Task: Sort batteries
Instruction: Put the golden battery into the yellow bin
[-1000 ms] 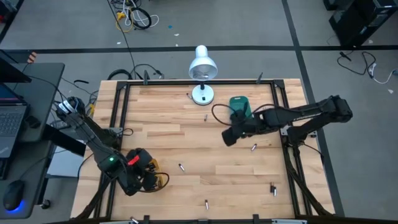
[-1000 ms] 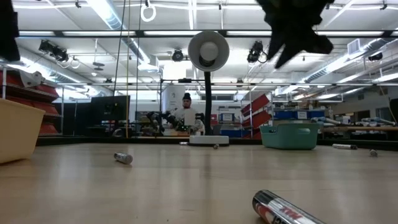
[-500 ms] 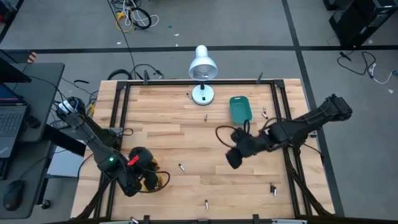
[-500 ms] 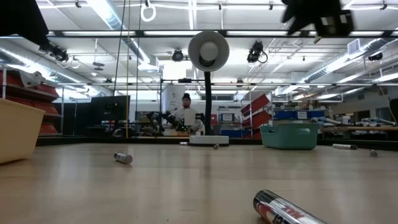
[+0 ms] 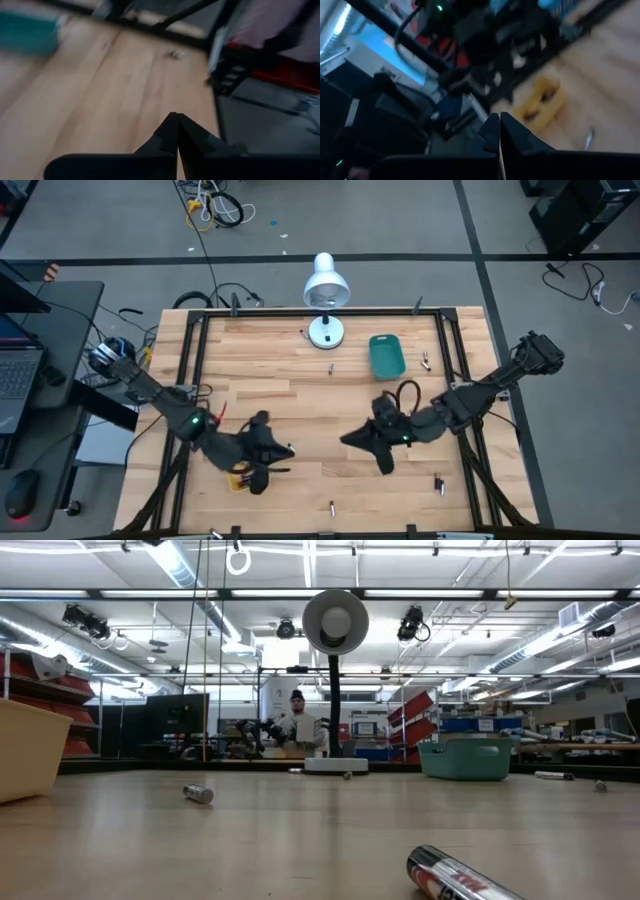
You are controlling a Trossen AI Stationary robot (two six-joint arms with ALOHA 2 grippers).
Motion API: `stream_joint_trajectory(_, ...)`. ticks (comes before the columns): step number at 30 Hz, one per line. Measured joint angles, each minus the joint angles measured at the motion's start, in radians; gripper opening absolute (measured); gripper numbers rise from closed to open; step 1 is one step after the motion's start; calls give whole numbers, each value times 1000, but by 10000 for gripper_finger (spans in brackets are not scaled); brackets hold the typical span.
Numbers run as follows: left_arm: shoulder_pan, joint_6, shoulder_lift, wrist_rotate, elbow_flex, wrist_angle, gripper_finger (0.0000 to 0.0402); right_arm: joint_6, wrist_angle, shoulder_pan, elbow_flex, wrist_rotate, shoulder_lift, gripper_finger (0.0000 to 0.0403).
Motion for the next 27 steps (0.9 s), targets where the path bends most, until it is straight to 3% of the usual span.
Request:
stream_joint_trajectory(2,36,105,0,76,0,79,14,-27,9,-11,-1,11,2,2)
stream_joint_trajectory(5,78,138,0,147,0,125,14,34,-98,-9,-1,11,-3,0)
stream_joint_trajectory(14,95,52,0,159,-24,-92,13,598,-820,118,-3,6,15,1)
stream_joint_trajectory(18,96,37,1,171,-63,-57,13,786,-951,182,-3,3,39,1)
stream_joint_trajectory(21,96,37,1,178,-94,10,13,853,-985,223,-3,-54,60,1)
stream_joint_trajectory(27,92,148,-40,142,-95,187,13,939,-1022,282,-3,-276,122,6)
